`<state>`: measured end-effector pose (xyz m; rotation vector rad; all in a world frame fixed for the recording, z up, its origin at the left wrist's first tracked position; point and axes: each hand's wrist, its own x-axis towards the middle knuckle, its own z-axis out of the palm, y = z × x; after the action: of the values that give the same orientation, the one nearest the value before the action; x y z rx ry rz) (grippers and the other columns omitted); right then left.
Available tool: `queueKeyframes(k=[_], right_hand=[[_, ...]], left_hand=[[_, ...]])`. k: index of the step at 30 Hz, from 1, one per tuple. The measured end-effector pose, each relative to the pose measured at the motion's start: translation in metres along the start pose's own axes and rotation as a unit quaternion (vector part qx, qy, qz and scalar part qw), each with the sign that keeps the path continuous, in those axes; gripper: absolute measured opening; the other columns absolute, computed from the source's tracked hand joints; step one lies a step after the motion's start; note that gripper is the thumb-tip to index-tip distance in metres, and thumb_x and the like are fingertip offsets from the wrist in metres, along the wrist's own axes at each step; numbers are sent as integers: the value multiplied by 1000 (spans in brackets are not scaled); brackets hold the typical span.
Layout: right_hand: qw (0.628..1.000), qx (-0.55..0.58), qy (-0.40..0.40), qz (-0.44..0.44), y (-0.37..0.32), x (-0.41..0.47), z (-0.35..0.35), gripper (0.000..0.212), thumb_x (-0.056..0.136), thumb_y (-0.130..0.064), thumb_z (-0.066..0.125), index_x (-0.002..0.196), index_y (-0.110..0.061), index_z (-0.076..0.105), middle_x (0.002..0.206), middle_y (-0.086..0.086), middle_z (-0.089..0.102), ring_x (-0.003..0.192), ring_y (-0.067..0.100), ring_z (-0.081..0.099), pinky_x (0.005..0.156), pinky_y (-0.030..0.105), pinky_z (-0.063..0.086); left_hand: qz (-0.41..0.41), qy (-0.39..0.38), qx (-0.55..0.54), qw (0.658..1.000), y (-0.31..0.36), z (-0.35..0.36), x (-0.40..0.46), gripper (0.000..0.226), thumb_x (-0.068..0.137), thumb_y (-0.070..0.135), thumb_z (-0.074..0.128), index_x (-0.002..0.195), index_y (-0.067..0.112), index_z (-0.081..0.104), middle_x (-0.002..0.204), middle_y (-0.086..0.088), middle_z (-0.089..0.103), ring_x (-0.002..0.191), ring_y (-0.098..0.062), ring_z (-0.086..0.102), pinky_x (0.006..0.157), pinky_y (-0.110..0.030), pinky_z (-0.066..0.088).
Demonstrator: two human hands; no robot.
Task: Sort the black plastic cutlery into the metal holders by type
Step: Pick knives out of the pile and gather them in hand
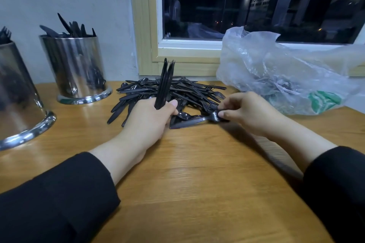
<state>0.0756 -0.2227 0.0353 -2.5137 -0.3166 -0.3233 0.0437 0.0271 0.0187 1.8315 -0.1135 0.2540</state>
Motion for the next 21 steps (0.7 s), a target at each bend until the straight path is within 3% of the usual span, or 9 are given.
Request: queueKeyframes(k=[2,5,7,11,14,18,21], right_hand=[[996,88,28,-9,-3,-1,-4,4,87,-27,78,87,-25,75,74,-9,71,68,6,60,66,19,45],[987,147,45,-42,-8,-4,-9,3,88,-27,77,88,-24,75,82,-2,75,77,21,66,77,36,52],[983,163,57,-56,-10,-5,-8,4,88,-27,77,88,-23,74,84,0,75,81,26,67,79,39,53],[973,200,108,-47,-7,-1,-5,9,91,-33,73,88,-24,73,75,-5,71,68,7,60,75,34,51],[987,109,119,-17,6,3,-3,15,92,-38,69,101,-26,72,82,-6,69,76,7,62,79,35,52],[998,-58,-30,-14,13,0,4,46,91,-41,70,134,-32,59,112,-10,62,98,11,60,88,29,47],[994,-99,-33,-32,8,0,8,42,92,-36,68,133,-32,61,104,-9,55,92,12,54,80,25,38]], left_hand=[[9,15,40,999,2,-1,-1,30,98,39,62,81,19,74,59,2,56,51,-17,46,63,-34,41],[14,-32,65,997,7,-1,-6,31,99,43,60,88,18,75,62,3,63,51,-13,47,62,-30,42],[15,-84,62,994,11,0,-9,26,100,39,61,89,19,74,72,3,73,49,-7,48,61,-28,43],[22,-65,62,996,9,1,-7,16,99,28,63,86,23,71,67,6,68,47,-5,48,63,-34,43],[20,-3,30,999,7,-1,-3,16,100,23,62,87,20,71,71,0,72,45,-7,48,62,-34,41],[26,27,25,999,6,-2,-1,18,101,20,60,86,15,70,71,-1,73,42,-1,48,61,-31,37],[30,29,32,999,6,-1,-2,19,101,21,60,86,16,71,74,-2,74,43,-1,48,62,-30,38]])
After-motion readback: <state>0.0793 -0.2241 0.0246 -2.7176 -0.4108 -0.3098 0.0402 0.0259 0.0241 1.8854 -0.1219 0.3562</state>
